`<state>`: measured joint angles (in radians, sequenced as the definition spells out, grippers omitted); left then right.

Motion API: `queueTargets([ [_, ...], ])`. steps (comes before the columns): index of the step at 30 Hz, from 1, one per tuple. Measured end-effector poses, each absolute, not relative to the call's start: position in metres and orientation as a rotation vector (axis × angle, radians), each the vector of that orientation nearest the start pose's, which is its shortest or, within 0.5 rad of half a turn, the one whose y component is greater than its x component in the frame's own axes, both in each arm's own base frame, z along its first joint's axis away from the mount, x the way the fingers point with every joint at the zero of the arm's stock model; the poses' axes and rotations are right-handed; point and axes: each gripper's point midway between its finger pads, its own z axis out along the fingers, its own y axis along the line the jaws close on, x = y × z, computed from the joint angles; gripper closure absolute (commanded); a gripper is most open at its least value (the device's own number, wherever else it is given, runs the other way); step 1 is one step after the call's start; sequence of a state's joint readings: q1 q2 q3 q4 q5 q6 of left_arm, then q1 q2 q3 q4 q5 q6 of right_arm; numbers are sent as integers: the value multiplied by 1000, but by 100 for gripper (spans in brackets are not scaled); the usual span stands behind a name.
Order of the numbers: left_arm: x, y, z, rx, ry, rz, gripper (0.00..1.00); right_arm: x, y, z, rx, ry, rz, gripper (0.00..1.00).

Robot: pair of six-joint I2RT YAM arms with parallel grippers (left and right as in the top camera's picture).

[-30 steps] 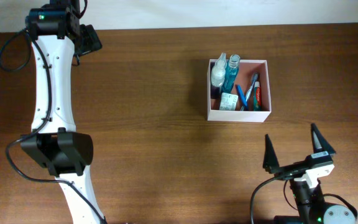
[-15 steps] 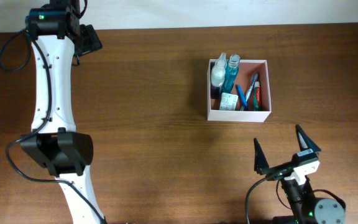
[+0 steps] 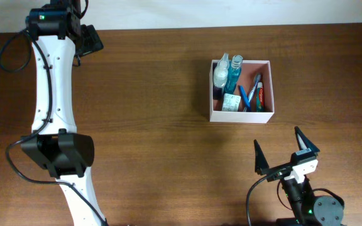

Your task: Pack container

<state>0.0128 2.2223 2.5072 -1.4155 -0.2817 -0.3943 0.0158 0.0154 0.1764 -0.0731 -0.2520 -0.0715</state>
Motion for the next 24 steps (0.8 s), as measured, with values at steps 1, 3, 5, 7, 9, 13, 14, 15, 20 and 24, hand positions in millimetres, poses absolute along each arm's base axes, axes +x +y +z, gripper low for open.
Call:
queueTargets([
  [1,500,54,234,-617,2576,256,1,228,46,233,-268,1473,143,1],
  [3,500,54,234,-617,2575,256,1,231,46,221,-268,1496,145,1],
  [5,500,54,234,-617,2576,256,0,233,47,212,-268,1517,148,1],
  [7,500,54,234,-617,2576,256,1,234,47,206,-269,1529,148,1],
  [9,500,54,234,-617,2576,256,1,235,47,202,-269,1537,149,1],
  [13,500,54,234,-617,2576,256,1,237,47,188,-268,1564,153,1],
  [14,500,54,234,-617,2575,256,1,237,47,184,-268,1573,155,1],
  [15,500,54,234,-617,2576,256,1,238,47,179,-268,1584,156,1],
  [20,500,54,234,-617,2576,256,0,239,47,167,-268,1608,159,1],
  [24,500,54,234,-617,2576,256,0,240,47,165,-267,1606,159,1],
])
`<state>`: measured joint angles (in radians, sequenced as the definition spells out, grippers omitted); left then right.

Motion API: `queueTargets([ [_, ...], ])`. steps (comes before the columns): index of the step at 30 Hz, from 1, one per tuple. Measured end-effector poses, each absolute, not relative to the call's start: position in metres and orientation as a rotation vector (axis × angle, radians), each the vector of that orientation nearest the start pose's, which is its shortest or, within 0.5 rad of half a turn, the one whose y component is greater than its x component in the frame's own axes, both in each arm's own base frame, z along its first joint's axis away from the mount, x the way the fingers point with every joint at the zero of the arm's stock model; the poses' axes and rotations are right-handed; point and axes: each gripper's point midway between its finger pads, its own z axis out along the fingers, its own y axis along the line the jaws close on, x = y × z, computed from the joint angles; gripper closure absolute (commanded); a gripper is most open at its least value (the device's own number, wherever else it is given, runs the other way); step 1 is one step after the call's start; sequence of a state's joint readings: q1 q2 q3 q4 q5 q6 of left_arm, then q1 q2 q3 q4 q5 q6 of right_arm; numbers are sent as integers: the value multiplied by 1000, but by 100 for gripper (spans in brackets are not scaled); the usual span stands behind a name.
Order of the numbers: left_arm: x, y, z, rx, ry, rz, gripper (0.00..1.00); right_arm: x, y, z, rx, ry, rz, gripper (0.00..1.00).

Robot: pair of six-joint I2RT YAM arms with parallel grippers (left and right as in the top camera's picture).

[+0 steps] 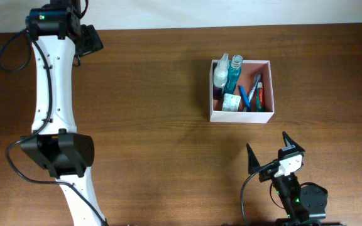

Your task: Pack container

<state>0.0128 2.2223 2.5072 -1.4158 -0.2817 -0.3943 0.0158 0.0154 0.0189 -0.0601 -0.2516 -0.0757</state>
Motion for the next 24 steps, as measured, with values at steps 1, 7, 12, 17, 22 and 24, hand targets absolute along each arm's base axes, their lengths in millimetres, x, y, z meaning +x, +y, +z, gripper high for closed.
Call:
queueTargets([
  [1,500,54,234,-617,2576,256,1,240,47,165,-267,1604,159,1],
  [7,500,54,234,-617,2575,256,1,241,47,181,-270,1529,146,1],
  [12,500,54,234,-617,2576,256,1,239,45,209,-265,1416,122,1],
  [17,500,54,234,-617,2575,256,1,235,42,236,-251,1306,95,1],
  [22,500,54,234,-617,2575,256,1,234,41,242,-246,1280,87,1],
  [24,500,54,234,-617,2575,256,0,234,40,242,-243,1281,85,1],
])
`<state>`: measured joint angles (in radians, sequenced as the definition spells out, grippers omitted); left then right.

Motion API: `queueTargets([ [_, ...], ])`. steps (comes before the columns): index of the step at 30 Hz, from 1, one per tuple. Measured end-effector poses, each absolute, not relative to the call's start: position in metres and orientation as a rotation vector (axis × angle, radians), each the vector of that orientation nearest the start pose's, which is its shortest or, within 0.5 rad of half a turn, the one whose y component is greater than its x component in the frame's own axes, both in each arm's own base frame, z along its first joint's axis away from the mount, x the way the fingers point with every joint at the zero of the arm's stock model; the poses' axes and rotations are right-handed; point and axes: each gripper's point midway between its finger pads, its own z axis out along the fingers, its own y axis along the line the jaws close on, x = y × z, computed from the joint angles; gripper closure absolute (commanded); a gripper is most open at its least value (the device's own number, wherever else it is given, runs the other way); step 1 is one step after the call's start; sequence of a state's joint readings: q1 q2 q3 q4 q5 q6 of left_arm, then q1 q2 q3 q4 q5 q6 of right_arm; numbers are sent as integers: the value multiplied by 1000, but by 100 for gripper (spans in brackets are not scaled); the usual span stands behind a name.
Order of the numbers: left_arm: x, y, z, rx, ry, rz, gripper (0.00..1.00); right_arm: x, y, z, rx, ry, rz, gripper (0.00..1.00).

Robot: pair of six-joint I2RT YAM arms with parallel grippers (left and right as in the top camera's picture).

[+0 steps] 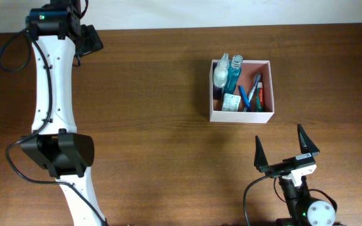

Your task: Pack container

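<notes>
A white open box (212, 94) stands on the brown table right of centre. Inside it are a clear spray bottle (220, 73), a blue bottle (234, 74), a small pale packet (232, 102), pens (252, 93) and a red-and-white tube (262, 95). My right gripper (282, 147) is open below the box near the table's front edge, with nothing between its fingers. My left gripper (90, 39) sits at the far back left, far from the box; its jaws are too dark to read.
The left arm's white links (54, 81) stretch down the left side of the table from back to front. The table's back edge meets a white wall along the top. The right arm's base (313, 213) sits at the front edge.
My right gripper has shifted a little to the right and away from the front edge, and its wrist has turned. The box, its contents and the left arm are unchanged.
My right gripper stood open below the box at the front right. Then it sat slightly lower and further left, still open. Now it is back right, open and empty. The packed box and left arm stayed put throughout.
</notes>
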<state>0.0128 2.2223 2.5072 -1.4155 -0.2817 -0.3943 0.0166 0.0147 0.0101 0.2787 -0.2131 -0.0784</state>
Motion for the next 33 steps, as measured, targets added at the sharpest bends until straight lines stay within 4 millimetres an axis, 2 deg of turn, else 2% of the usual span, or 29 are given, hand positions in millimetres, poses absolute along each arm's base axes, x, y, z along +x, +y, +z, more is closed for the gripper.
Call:
queueTargets([
  [18,500,54,234,-617,2576,256,1,234,39,240,-238,1289,81,1],
  [21,500,54,234,-617,2576,256,1,237,39,231,-238,1327,86,1],
  [24,500,54,234,-617,2576,256,1,241,39,207,-238,1427,98,1],
  [27,500,54,234,-617,2576,256,1,243,39,171,-236,1574,115,1],
  [28,500,54,234,-617,2575,256,1,243,39,166,-235,1598,119,1],
  [33,500,54,234,-617,2576,256,0,243,39,162,-235,1611,120,1],
])
